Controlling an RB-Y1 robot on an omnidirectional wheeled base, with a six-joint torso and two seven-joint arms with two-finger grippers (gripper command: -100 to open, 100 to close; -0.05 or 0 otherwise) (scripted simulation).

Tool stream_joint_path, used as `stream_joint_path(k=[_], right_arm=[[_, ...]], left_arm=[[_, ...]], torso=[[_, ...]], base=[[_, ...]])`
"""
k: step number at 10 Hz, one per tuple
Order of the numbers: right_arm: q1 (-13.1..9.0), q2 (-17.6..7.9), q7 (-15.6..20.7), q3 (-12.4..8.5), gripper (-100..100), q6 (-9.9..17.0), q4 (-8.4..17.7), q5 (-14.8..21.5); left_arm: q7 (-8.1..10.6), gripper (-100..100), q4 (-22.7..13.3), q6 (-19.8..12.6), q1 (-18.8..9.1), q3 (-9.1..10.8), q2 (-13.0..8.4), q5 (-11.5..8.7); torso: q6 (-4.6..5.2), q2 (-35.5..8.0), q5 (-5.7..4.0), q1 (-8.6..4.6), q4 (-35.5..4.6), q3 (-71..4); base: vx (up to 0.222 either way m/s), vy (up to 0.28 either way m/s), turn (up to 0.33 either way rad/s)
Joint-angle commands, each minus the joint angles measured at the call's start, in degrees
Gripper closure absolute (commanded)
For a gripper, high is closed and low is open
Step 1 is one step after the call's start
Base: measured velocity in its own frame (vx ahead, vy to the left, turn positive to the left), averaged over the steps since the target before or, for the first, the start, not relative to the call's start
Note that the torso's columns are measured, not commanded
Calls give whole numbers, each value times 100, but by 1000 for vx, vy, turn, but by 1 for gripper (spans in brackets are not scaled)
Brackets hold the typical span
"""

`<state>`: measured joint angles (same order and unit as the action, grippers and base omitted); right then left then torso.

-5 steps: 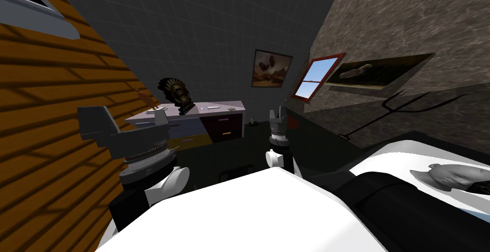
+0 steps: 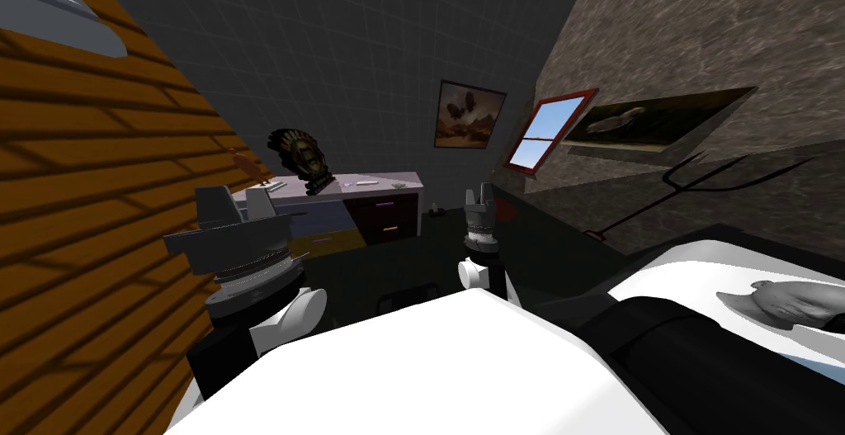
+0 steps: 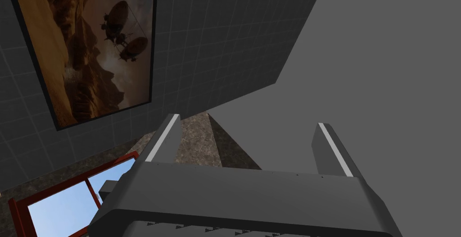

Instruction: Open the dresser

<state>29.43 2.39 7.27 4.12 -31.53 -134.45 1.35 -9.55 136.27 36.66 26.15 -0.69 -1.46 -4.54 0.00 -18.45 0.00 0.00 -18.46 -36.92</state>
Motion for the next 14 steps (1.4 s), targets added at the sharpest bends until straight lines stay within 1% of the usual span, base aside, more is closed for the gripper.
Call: stream_joint_path(k=[1,4,5,6,7,8,11,12,13,14], right_arm=[[0,0,0,0,0,0,0,0],[0,0,0,0,0,0,0,0],[0,0,0,0,0,0,0,0],[1,0,0,0,0,0,2,0],[1,0,0,0,0,0,2,0],[2,-1,0,0,0,0,2,0],[2,0,0,0,0,0,2,0],[2,0,0,0,0,0,2,0],[2,0,0,0,0,0,2,0],[1,0,0,0,0,0,2,0]], left_arm=[[0,0,0,0,0,0,0,0],[0,0,0,0,0,0,0,0],[1,-100,-140,-6,-33,4,-237,10],[2,-100,-233,-10,-54,7,-327,17],[5,-100,-474,-21,-110,14,-470,34],[6,-100,-620,-28,-143,18,-522,45],[11,-100,-1120,-51,-259,33,-617,81],[13,-100,-1260,-60,-300,38,-632,94],[13,-100,-1299,-60,-300,38,-632,94],[15,-100,-1481,-68,-342,43,-641,107]], torso=[[0,-424,0,0,-423,-844],[0,-1693,0,0,-1692,-3381],[0,-2116,0,0,-2114,-4227],[0,-2301,1,4,-2301,-4626],[0,-2347,1,4,-2355,-4743],[1,-2348,1,5,-2368,-4777],[0,-2391,-3,-12,-2385,-4760],[0,-2392,-2,-6,-2386,-4759],[0,-2390,1,6,-2385,-4761],[0,-2398,2,4,-2387,-4757]], base=[[0,0,0],[0,0,0],[33,6,-11],[65,11,-15],[122,20,-20],[149,19,-26],[121,-4,-17],[119,17,-18],[74,11,-9],[67,2,-10]])
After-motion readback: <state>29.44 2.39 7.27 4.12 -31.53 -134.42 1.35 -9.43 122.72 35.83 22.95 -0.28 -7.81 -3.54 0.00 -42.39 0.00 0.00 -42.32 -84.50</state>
